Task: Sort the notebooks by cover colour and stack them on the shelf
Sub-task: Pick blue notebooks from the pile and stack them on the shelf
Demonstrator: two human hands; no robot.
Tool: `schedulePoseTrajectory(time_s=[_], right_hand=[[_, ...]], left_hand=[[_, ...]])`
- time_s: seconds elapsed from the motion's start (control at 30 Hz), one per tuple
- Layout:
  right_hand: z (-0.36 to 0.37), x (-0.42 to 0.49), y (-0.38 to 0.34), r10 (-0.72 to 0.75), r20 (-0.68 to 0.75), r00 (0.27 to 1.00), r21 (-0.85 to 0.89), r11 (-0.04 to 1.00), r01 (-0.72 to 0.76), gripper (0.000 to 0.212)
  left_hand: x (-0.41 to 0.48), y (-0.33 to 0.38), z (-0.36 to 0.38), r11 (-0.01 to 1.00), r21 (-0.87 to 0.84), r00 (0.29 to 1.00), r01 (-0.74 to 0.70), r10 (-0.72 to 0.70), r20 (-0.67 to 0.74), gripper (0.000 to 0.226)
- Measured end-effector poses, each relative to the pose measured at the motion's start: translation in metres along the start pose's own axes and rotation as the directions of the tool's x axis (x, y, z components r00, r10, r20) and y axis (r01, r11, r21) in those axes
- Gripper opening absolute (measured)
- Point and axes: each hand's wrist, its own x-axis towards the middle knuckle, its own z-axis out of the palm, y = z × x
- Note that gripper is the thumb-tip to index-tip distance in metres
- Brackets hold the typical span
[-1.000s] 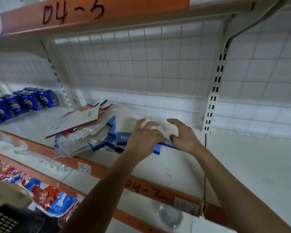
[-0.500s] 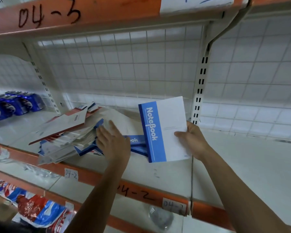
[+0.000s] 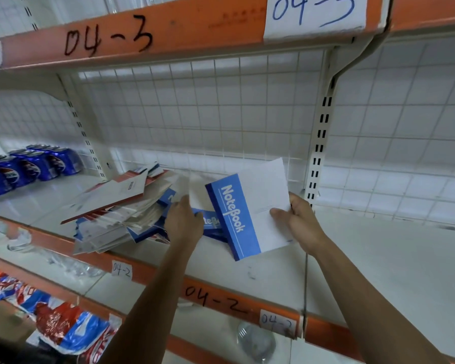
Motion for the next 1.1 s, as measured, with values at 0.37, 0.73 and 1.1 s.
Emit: schedulePoseTrajectory(time_s=[0.37, 0.73, 1.1], right_hand=[[-0.010, 0.002, -0.017, -0.211, -0.039, 0.977, -0.384, 0.906, 0.180, 0.051], [-0.020, 0.002, -0.007, -0.103, -0.237, 0.966, -0.268, 0.963, 0.037, 0.031], [-0.023, 0.003, 0.000, -0.049, -0.322, 0.945, -0.191, 0.982, -0.014, 0.032]], left_hand=[[0.010, 0.055, -0.058, 0.799, -0.581, 0.881, -0.156, 0.378, 0.284, 0.010], [0.007, 0.020, 0.004, 0.978, 0.121, 0.972, 0.171, -0.188, 0.142, 0.068], [-0.010, 0.011, 0.028, 0.922, 0.384, 0.998, 0.045, -0.059, 0.024, 0.069]])
